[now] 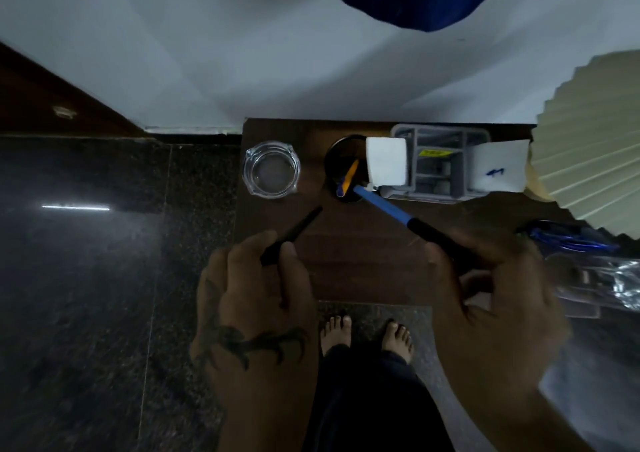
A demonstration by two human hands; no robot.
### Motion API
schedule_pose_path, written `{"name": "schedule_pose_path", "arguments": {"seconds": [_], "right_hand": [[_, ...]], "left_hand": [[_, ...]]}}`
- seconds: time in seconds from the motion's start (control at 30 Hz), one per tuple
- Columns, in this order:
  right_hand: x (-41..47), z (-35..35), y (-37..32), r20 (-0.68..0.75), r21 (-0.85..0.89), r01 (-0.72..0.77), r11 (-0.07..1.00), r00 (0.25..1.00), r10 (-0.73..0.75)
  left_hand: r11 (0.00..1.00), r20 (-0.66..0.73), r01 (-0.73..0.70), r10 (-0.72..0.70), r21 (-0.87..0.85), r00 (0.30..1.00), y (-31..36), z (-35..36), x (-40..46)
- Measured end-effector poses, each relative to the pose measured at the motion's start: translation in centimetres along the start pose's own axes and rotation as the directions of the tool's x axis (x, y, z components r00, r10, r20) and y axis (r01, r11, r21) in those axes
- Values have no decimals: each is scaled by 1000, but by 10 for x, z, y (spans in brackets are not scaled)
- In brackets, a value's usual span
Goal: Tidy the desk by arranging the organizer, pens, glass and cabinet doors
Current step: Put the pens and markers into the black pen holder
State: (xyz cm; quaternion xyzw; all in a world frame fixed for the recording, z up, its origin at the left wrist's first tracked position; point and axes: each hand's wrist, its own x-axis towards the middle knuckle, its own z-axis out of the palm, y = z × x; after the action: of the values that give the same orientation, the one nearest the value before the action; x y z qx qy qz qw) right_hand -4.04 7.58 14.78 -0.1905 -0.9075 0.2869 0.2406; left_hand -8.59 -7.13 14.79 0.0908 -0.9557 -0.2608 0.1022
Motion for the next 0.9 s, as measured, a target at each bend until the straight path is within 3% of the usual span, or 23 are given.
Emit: {"name": "schedule_pose_path", "arguments": {"seconds": [0.1, 0.23, 0.47, 0.57, 0.9], "right_hand": [[23, 3, 3, -70, 0, 59, 998, 996, -59], [45, 33, 11, -67, -83, 102, 991, 992, -107], [58, 82, 30, 52, -215, 253, 943, 967, -248], [59, 95, 35, 112, -221, 269, 937, 962, -250], [55, 106, 44, 262, -233, 276, 933, 941, -213]], "left_hand": [[999, -59, -36, 36, 6, 998, 26, -7, 9], [996, -19, -85, 85, 33, 996, 38, 19, 29], [985, 116, -119, 105, 128, 988, 22, 81, 36], [940, 160, -257, 225, 226, 961, 15, 97, 44], [921, 213, -291, 239, 259, 947, 12, 113, 46]]}}
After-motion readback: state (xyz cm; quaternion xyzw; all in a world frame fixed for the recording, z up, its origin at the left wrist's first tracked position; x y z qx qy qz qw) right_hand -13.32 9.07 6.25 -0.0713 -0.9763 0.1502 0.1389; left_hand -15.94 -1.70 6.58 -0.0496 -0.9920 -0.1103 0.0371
